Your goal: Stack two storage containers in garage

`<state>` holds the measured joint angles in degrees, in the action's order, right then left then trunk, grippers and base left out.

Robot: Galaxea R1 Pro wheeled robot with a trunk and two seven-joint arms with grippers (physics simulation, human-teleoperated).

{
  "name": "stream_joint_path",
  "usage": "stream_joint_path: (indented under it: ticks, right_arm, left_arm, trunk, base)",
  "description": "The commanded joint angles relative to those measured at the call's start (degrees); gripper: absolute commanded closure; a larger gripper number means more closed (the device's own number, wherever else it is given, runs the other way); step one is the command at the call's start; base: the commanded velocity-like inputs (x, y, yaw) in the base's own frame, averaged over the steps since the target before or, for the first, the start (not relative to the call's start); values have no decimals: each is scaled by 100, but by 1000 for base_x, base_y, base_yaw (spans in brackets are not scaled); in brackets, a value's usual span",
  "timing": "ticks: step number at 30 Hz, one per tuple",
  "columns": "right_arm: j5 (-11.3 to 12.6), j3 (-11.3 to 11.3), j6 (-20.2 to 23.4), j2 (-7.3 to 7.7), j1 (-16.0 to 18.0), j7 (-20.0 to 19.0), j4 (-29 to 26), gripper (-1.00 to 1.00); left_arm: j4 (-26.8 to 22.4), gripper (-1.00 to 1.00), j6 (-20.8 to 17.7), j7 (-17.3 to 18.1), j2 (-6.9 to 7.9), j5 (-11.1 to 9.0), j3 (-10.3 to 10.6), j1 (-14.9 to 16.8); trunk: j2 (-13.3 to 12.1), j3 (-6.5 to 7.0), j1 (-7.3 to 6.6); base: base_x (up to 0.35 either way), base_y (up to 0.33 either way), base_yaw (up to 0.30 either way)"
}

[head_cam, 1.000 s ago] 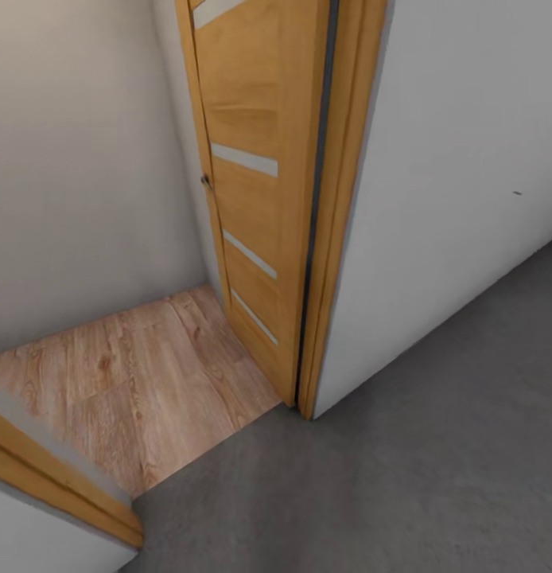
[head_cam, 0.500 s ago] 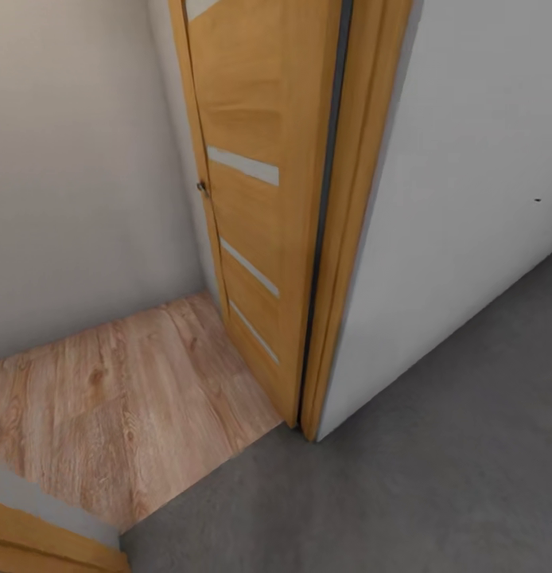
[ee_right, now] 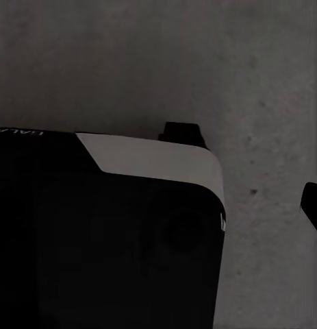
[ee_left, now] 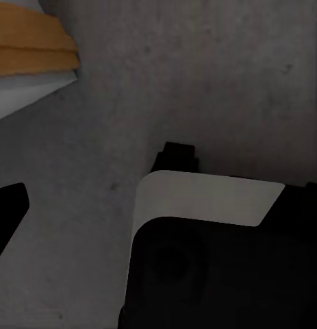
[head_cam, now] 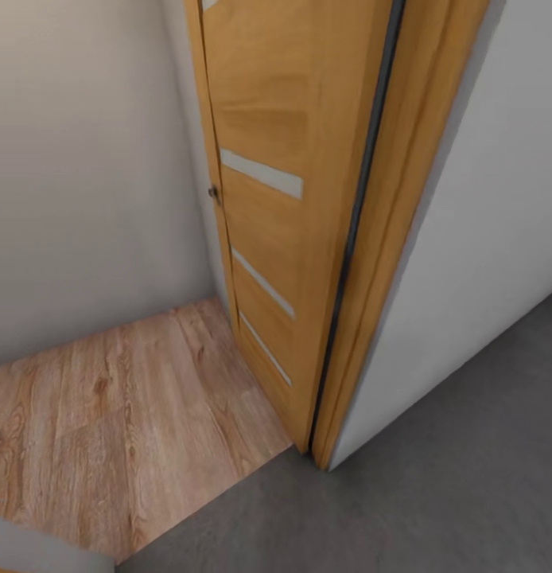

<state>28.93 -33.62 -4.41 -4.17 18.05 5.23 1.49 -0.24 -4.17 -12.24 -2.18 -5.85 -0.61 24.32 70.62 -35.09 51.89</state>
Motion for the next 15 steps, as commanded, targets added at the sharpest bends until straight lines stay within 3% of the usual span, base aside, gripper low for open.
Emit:
stream_joint_path:
  ticks: [1, 7, 15]
  right_arm:
    - [52, -48, -29, -5, 5, 8, 17, -100]
    - [52, -48, -27, -5, 5, 16, 13, -100]
    - [48, -48, -17, -5, 5, 22, 16, -100]
  left_arm:
    - [-3, -100, -14, -16, -1, -57, 0, 3]
    - [-3, -100, -14, -16, -1, -57, 0, 3]
    - [-3, -100, -14, -16, -1, -57, 0, 3]
  trunk:
    - [2, -4, 3]
    - [2, -4, 3]
    - [2, -4, 3]
  base:
    - [308, 0, 27]
    - [308, 0, 153]
    - [308, 0, 38]
